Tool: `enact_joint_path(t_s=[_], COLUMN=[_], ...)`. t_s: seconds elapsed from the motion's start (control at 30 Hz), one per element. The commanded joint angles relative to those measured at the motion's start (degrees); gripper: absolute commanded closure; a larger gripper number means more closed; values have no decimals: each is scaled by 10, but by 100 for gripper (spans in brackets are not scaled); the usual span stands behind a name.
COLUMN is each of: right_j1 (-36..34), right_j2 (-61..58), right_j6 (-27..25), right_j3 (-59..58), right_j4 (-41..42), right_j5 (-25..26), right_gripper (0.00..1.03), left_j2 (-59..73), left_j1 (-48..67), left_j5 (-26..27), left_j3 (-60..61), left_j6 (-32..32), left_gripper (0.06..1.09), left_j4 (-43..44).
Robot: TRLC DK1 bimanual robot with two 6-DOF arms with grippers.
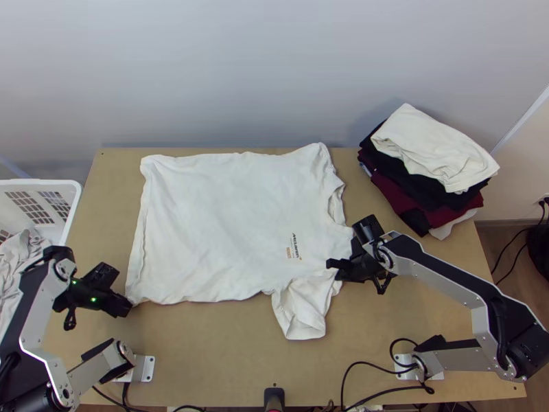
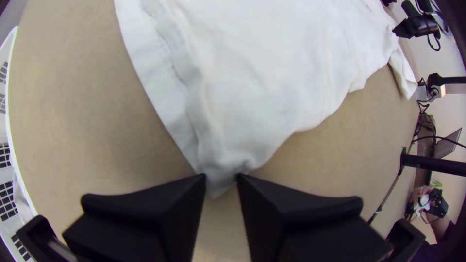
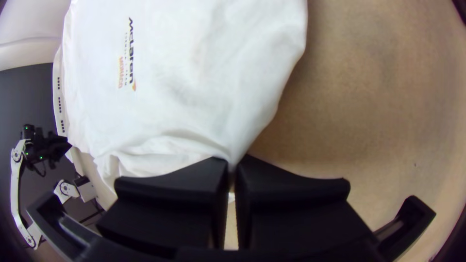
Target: Fold the t-shirt
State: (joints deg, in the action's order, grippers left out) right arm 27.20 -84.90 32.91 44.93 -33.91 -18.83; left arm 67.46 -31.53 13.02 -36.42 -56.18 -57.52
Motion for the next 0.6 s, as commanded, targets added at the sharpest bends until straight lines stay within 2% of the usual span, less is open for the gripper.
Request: enact_joint_path(t_s=[0.0,0.07,0.23,0.4,0.57], right_j1=[1,0,-23,-63,-76], right_j2=[25,41,93,149,195], right_j6=[-15,-24,-44,-49,-46], right_j3=[-10,-11,-15,-16,2], right_j4=[-1,-1,-1,-1,-9], right_j5=[15,17,23,22,22], right_gripper=[100,100,100,100,100], left_j2=[-9,-14,-9,-12,-38], left_j1=[7,7,0,9,46], left_j5=[4,8,65,111,112], left_j3=[29,26,-51,-122,-147], left_j6=[-11,-5,92,213,339], left_gripper=[105,105,105,105,105], left_j4=[4,8,30,47,103])
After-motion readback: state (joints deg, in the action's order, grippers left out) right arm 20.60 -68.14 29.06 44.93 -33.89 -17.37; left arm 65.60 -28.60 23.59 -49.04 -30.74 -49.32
